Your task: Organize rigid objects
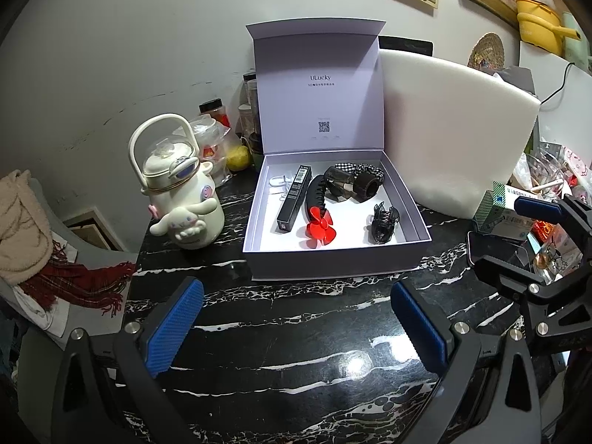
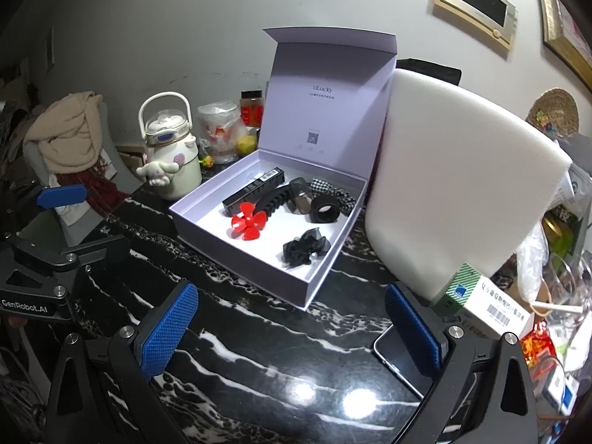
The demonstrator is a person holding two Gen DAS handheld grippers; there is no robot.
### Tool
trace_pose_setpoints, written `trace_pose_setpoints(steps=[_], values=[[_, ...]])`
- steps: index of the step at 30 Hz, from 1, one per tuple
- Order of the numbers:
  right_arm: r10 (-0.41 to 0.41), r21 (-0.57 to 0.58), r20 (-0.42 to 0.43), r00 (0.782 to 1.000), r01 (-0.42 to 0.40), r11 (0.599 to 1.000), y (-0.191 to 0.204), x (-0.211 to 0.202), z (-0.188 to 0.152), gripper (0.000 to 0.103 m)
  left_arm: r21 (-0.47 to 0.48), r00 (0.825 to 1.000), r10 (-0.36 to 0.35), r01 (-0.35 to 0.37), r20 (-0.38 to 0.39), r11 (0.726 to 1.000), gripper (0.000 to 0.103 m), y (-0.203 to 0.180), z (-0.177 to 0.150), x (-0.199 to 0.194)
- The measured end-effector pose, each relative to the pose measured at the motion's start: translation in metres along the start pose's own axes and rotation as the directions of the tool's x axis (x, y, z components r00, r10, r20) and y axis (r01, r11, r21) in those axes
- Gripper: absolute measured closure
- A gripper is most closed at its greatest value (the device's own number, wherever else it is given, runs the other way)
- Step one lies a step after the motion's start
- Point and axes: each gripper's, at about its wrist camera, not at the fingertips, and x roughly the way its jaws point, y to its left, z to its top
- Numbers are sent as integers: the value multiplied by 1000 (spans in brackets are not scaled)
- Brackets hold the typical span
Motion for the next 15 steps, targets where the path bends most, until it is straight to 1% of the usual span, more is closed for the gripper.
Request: trace_pose_setpoints(steps=[15], values=[[-3, -1, -11, 1000, 3, 1000, -1, 6, -3, 1, 1, 1000, 11, -11, -16, 1000, 0, 0, -1, 4]])
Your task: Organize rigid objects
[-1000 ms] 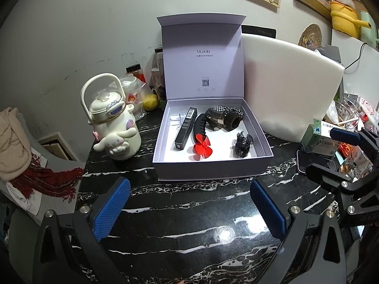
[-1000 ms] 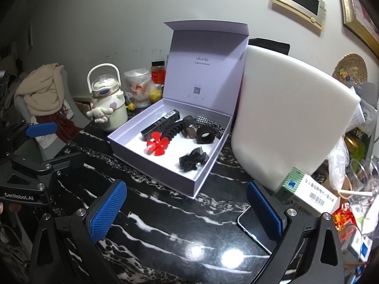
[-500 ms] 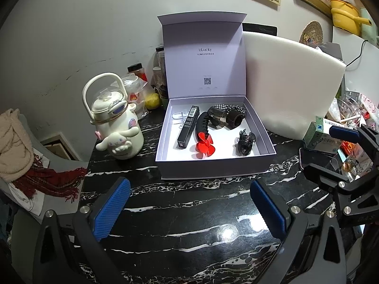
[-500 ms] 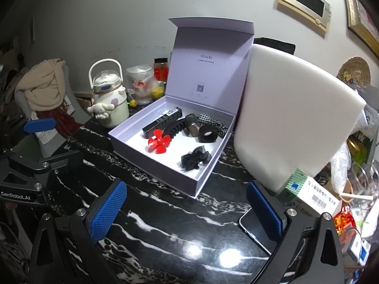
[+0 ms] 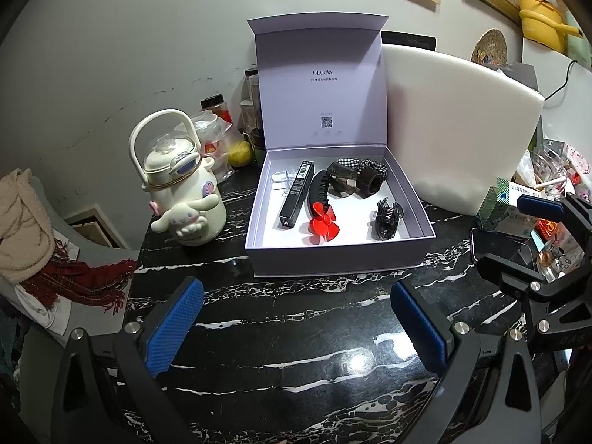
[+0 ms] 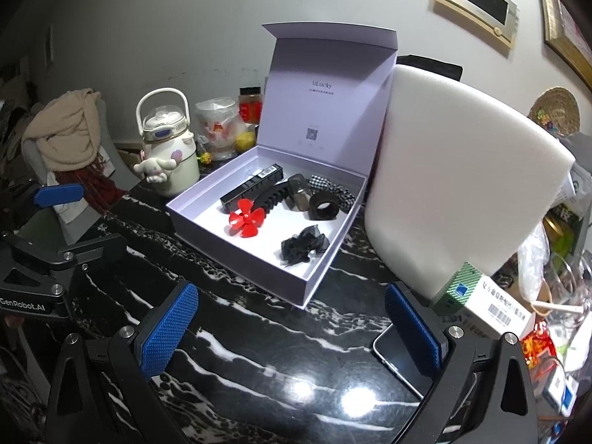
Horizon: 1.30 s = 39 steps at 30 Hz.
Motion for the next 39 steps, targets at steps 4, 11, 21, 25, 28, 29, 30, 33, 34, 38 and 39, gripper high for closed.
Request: trace_pose_setpoints(steps=[4, 11, 21, 25, 28, 29, 30, 33, 34, 38, 39], values=[[-3, 0, -3, 1000, 3, 1000, 0, 0, 0, 1, 2, 1000, -2, 2, -2, 1000, 0, -2, 0, 1], [-4, 0, -7, 1000, 4, 1000, -1, 1, -1, 1, 6, 1000, -2, 2, -3, 1000, 0, -3, -1, 1], [-6, -2, -11, 1000, 6, 1000, -1, 2, -1, 1, 5, 1000, 2, -2, -8, 1000, 0, -2, -3, 2], [-6, -3, -12, 1000, 6, 1000, -1, 2, -2, 1, 3, 1000, 4, -4, -10, 1000, 0, -1, -3, 3], [-6, -3, -12, 1000, 6, 1000, -1, 2, -2, 1, 1, 1000, 4, -4, -12, 1000, 0, -1, -4, 3], [-6, -3, -13, 1000, 6, 1000, 0, 2, -2, 1, 1, 1000, 4, -4, -11, 1000, 0, -1, -4, 3], [-6, -3, -14, 1000, 6, 1000, 0, 2, -2, 1, 2, 1000, 3, -3, -11, 1000, 0, -1, -4, 3], [-6, -7, -17, 1000, 6, 1000, 1, 3, -2, 1, 3, 1000, 2, -2, -12, 1000, 0, -1, -4, 3], [-6, -8, -18, 1000, 6, 1000, 1, 3, -3, 1, 4, 1000, 2, -2, -12, 1000, 0, -1, -4, 3], [-6, -10, -19, 1000, 6, 1000, 1, 3, -3, 1, 8, 1000, 3, -3, -12, 1000, 0, -1, -5, 4], [-7, -10, -19, 1000, 6, 1000, 2, 3, -3, 1, 8, 1000, 2, -2, -12, 1000, 0, -1, -5, 4]])
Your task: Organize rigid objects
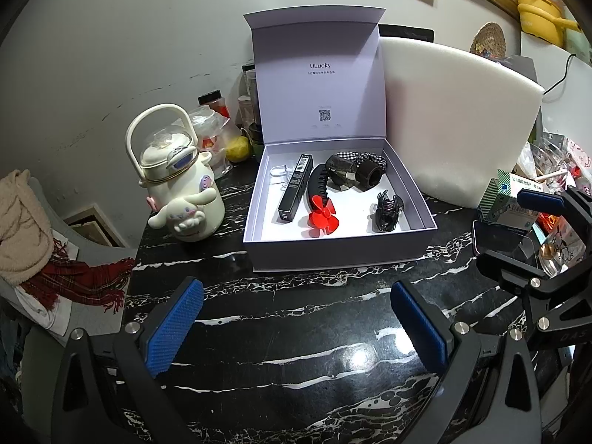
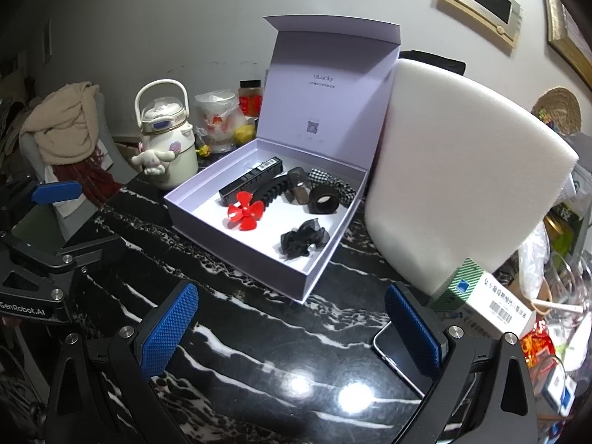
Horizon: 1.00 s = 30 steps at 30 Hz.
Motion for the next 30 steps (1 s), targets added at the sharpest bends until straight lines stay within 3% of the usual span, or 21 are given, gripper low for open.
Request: trace_pose_setpoints(steps=[18, 30], values=[[1, -2, -1, 1000, -1, 1000, 1, -1, -1, 1, 10, 1000, 27, -28, 8, 1000, 0, 0, 0, -2], [-8, -1, -10, 1000, 8, 1000, 3, -2, -4, 1, 4, 1000, -2, 2, 0, 1000, 0, 1, -1, 1]])
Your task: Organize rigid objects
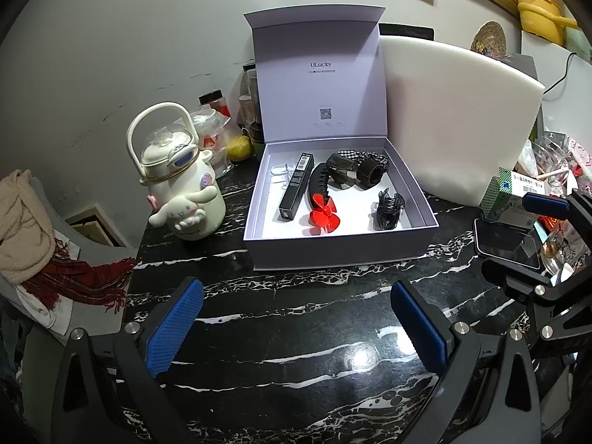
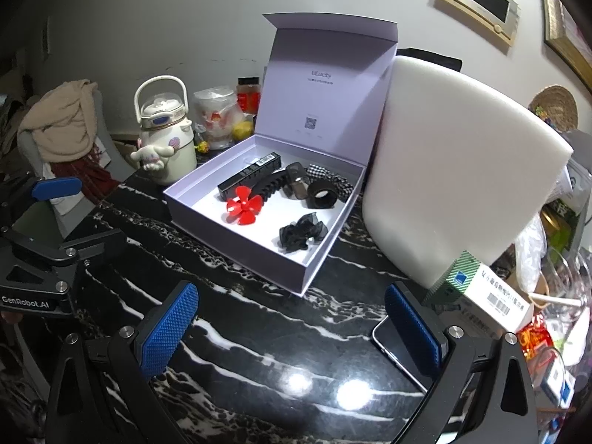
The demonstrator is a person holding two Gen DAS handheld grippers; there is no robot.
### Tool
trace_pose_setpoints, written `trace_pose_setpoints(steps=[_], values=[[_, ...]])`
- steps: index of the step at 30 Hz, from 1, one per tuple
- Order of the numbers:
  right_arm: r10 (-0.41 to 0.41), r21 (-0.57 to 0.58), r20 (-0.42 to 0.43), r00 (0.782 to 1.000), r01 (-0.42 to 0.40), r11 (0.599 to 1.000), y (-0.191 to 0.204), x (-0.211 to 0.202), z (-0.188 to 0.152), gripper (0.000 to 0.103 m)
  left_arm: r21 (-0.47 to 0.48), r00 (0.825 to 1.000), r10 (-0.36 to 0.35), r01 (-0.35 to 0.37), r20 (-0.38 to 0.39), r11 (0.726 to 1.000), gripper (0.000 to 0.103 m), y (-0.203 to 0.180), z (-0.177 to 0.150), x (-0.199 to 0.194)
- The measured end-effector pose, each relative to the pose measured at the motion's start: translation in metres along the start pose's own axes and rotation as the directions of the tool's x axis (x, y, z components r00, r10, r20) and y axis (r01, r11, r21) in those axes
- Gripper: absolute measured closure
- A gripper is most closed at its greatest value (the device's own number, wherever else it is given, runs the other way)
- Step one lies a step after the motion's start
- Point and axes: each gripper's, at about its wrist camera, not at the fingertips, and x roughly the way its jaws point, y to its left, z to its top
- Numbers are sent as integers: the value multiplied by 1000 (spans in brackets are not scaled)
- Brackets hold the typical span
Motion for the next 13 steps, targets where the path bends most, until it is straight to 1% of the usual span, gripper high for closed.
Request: trace_pose_setpoints(steps=[13], values=[[-7, 4, -16, 1000, 7, 1000, 1, 3, -2, 1, -25, 999, -38, 38, -32, 999, 0, 1, -7, 7]])
